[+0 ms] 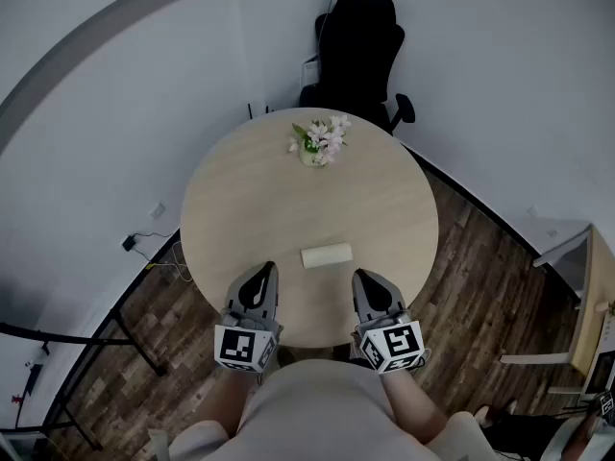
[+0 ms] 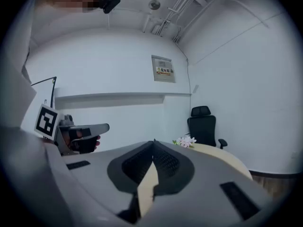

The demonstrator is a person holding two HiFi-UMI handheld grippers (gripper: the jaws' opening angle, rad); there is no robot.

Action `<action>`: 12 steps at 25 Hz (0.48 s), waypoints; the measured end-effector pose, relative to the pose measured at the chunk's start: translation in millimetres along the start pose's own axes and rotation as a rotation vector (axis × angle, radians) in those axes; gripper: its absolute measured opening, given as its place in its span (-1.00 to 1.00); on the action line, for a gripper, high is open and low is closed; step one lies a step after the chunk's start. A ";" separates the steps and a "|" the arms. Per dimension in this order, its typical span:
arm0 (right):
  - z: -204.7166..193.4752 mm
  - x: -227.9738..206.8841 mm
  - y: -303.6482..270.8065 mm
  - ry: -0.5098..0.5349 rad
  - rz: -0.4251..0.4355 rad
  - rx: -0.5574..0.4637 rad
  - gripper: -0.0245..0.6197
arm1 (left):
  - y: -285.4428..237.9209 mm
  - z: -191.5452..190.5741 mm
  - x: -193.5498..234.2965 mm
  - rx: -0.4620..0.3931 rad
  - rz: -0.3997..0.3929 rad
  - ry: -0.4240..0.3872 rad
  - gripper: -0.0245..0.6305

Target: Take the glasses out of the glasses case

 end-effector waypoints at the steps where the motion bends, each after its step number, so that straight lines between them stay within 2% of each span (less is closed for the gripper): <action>1: 2.6 0.0 -1.0 0.003 -0.009 -0.001 -0.88 | -3.5 4.9 -1.4 -0.005 0.009 0.011 -0.90; 6: 10.9 -2.1 -6.1 -0.009 -0.030 -0.003 -0.88 | -18.7 18.7 -10.6 -0.001 0.039 0.012 -0.90; 12: 14.5 -9.9 -14.8 -0.032 -0.023 -0.003 -0.88 | -28.5 15.7 -17.0 0.029 0.023 0.011 -0.90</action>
Point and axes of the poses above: the fingertips, and each gripper's own axes: y backward along the fingers, x to its left, z out of its top, the point moved 6 cm from there along y, backward along the fingers, and after that the axes turned 2 degrees about x, right-handed, at the moved point
